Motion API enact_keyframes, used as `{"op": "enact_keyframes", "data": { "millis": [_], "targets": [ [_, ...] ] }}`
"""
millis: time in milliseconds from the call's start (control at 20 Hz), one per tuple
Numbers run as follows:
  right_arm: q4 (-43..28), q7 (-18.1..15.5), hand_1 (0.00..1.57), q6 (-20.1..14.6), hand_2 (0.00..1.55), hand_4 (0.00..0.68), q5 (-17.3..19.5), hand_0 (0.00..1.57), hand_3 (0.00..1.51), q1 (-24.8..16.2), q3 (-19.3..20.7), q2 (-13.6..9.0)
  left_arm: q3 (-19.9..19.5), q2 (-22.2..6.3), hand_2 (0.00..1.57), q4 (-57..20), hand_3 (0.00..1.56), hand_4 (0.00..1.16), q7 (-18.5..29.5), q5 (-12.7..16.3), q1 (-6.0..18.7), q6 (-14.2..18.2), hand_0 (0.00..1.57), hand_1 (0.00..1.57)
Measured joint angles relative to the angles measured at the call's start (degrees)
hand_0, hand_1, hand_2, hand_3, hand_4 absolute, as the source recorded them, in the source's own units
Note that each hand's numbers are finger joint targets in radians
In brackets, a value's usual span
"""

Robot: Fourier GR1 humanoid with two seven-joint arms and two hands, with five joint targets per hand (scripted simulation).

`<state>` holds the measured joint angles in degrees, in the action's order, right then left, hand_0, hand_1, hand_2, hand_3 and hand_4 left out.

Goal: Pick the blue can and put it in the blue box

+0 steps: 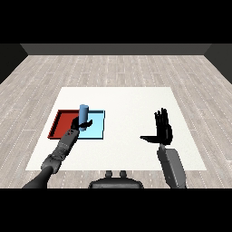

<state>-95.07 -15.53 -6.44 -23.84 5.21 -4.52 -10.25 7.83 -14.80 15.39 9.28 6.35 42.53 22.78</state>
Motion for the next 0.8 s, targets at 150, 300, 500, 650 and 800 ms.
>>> {"op": "enact_keyframes", "data": {
  "millis": [150, 300, 500, 650, 800],
  "targets": [
    [2.18, -0.58, 0.00, 0.71, 0.00, 0.000, -0.10, 0.00, 0.00, 0.30, 0.63, 0.11, 0.58, 1.53, 1.30, -5.21, 1.00, 0.88, -2.14, -1.70, 2.45, 0.93, 1.38, 1.38],
    [3.25, -0.29, 0.00, 1.26, 0.00, 0.000, -0.28, 0.00, 0.00, 0.82, 1.00, 0.12, 1.22, 2.54, 1.45, -8.25, 0.73, 0.87, -2.86, -3.19, 3.67, 0.58, 1.53, 1.53],
    [5.63, -1.66, 0.00, 3.09, 0.00, 0.000, -1.26, 0.00, 0.00, 1.51, 2.55, -0.16, 1.39, 3.02, 1.48, -10.19, 0.00, 0.70, -3.38, -4.03, 4.33, -1.15, 1.57, 1.57],
    [5.38, -2.35, 0.00, 3.83, 0.00, 0.000, -1.36, 0.00, 0.00, 0.71, 2.74, -0.13, 0.66, 3.28, 0.88, -11.02, 0.48, 0.65, -4.26, -3.70, 4.70, -2.76, 0.86, 0.86],
    [5.01, -2.61, 0.00, 4.11, 0.00, 0.000, -1.42, 0.00, 0.00, 0.05, 2.85, 0.08, 1.64, 4.04, 0.00, -12.17, 0.00, 0.00, -5.58, -5.10, 5.08, -2.79, 0.00, 0.00]
  ]
}}
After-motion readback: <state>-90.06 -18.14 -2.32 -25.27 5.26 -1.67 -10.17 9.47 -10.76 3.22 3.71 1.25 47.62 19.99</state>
